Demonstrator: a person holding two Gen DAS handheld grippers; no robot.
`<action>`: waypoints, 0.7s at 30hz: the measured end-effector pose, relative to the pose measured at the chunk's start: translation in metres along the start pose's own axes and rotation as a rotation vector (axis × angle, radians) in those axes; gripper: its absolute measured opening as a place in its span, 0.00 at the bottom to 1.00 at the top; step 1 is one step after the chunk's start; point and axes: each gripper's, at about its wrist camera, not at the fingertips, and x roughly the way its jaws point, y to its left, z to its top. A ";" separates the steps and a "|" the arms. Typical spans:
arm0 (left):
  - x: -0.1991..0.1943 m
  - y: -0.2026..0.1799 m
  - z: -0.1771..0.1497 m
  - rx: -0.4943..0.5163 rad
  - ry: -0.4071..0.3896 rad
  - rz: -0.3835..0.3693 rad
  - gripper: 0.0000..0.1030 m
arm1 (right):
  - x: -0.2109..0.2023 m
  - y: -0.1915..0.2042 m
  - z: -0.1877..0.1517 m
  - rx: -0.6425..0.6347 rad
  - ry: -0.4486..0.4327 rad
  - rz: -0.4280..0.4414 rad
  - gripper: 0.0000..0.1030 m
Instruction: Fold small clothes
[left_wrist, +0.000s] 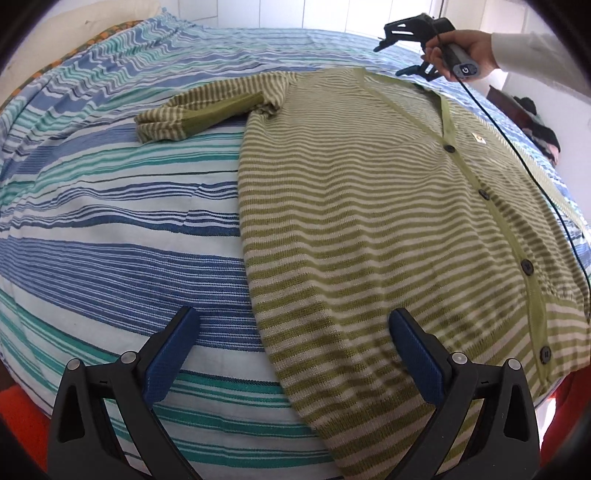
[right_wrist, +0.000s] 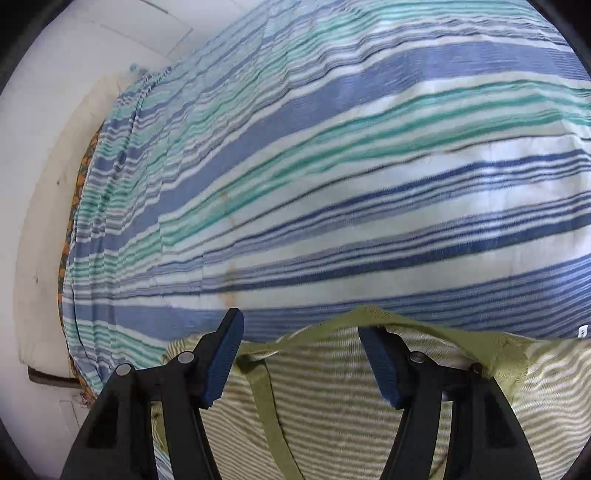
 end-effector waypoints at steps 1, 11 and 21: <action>0.000 0.000 0.001 0.002 0.000 -0.002 0.99 | -0.014 -0.001 0.007 0.022 -0.065 0.031 0.64; 0.002 0.003 0.001 -0.005 -0.010 -0.019 0.99 | 0.021 0.045 -0.037 -0.194 0.275 0.056 0.65; 0.003 0.001 -0.002 0.007 -0.006 -0.009 0.99 | -0.038 0.080 -0.075 -0.314 -0.025 -0.016 0.65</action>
